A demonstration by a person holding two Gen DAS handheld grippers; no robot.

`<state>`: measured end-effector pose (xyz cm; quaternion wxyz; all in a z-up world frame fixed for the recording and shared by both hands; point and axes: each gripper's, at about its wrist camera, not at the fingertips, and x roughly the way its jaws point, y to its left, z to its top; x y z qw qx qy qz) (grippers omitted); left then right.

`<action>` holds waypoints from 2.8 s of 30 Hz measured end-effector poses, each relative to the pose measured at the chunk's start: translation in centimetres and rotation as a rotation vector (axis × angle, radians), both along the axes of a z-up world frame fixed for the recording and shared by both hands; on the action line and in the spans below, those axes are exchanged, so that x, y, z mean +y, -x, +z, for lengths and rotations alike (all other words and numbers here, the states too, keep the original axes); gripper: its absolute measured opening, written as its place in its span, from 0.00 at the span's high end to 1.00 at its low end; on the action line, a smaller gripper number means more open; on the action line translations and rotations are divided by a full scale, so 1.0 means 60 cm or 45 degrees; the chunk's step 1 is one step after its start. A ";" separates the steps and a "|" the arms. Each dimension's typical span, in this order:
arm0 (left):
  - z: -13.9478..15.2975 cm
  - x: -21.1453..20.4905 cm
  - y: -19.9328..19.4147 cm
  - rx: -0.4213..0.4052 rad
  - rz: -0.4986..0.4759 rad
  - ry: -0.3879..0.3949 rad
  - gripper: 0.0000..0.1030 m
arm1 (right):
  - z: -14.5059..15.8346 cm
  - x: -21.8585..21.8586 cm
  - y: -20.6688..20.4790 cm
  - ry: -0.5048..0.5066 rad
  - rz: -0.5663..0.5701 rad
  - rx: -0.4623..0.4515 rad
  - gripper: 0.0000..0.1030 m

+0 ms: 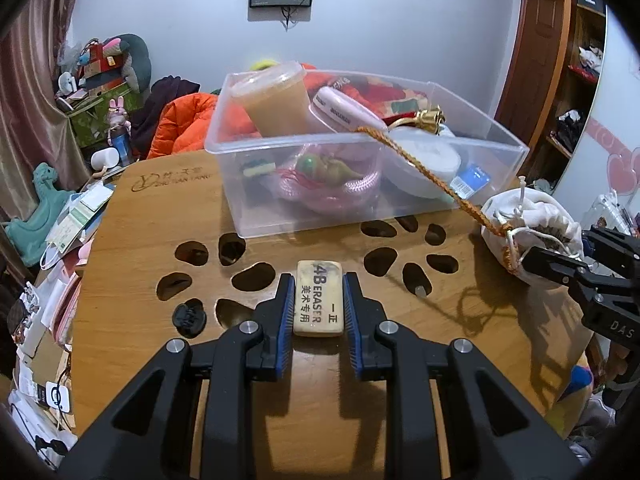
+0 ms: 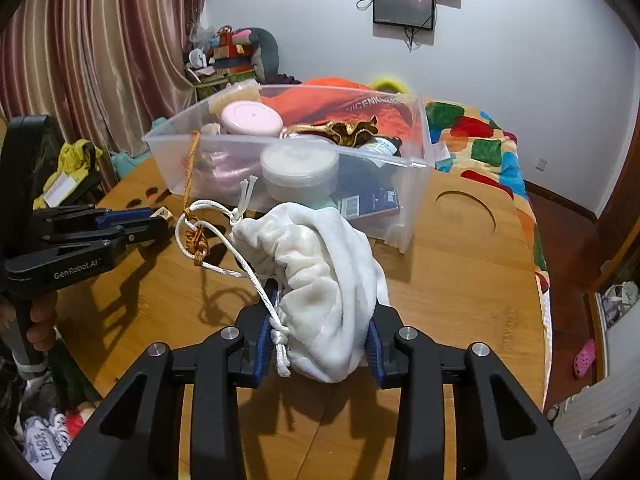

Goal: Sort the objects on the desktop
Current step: 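Carry the eraser and white pouch up over the clear box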

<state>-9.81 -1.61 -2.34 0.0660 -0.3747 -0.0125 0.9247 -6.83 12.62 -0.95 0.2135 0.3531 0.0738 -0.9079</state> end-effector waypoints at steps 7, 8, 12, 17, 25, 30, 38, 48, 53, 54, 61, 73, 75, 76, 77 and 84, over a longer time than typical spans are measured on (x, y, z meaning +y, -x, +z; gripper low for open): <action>0.024 -0.007 -0.011 0.050 0.016 -0.022 0.78 | 0.027 0.001 -0.006 0.034 -0.022 0.064 0.69; 0.030 -0.009 -0.012 0.060 0.017 -0.030 0.78 | 0.034 0.001 -0.006 0.037 -0.027 0.079 0.70; 0.045 -0.016 -0.015 0.090 0.014 -0.048 0.78 | 0.053 0.000 -0.005 0.049 -0.051 0.132 0.70; 0.058 -0.020 -0.015 0.118 0.018 -0.052 0.78 | 0.069 -0.003 0.003 0.059 -0.052 0.152 0.70; 0.081 -0.033 -0.001 0.168 0.011 -0.093 0.78 | 0.093 -0.010 0.020 0.058 -0.070 0.182 0.70; 0.101 -0.039 0.008 0.210 0.003 -0.105 0.78 | 0.110 -0.025 0.028 0.028 -0.069 0.220 0.70; 0.124 -0.051 0.022 0.257 0.003 -0.120 0.78 | 0.127 -0.038 0.044 0.029 -0.057 0.232 0.72; 0.124 -0.058 0.044 0.257 -0.007 -0.139 0.78 | 0.139 -0.044 0.056 0.040 -0.046 0.228 0.74; 0.123 -0.058 0.060 0.243 -0.016 -0.138 0.78 | 0.146 -0.049 0.061 0.043 -0.044 0.227 0.74; 0.122 -0.058 0.063 0.241 -0.015 -0.135 0.78 | 0.147 -0.049 0.063 0.045 -0.042 0.227 0.74; 0.108 -0.054 0.083 0.206 -0.020 -0.137 0.78 | 0.155 -0.052 0.079 0.045 -0.032 0.223 0.74; 0.110 -0.042 0.101 0.198 -0.042 -0.117 0.78 | 0.176 -0.055 0.088 0.035 -0.015 0.279 0.75; 0.109 -0.041 0.105 0.197 -0.039 -0.110 0.78 | 0.169 -0.057 0.102 0.029 -0.020 0.269 0.75; 0.109 -0.041 0.107 0.195 -0.037 -0.108 0.78 | 0.163 -0.060 0.111 0.019 -0.026 0.262 0.75; 0.108 -0.041 0.110 0.192 -0.034 -0.105 0.78 | 0.158 -0.061 0.118 0.013 -0.030 0.258 0.75; 0.092 -0.044 0.130 0.149 -0.014 -0.097 0.78 | 0.124 -0.076 0.146 -0.016 -0.031 0.232 0.74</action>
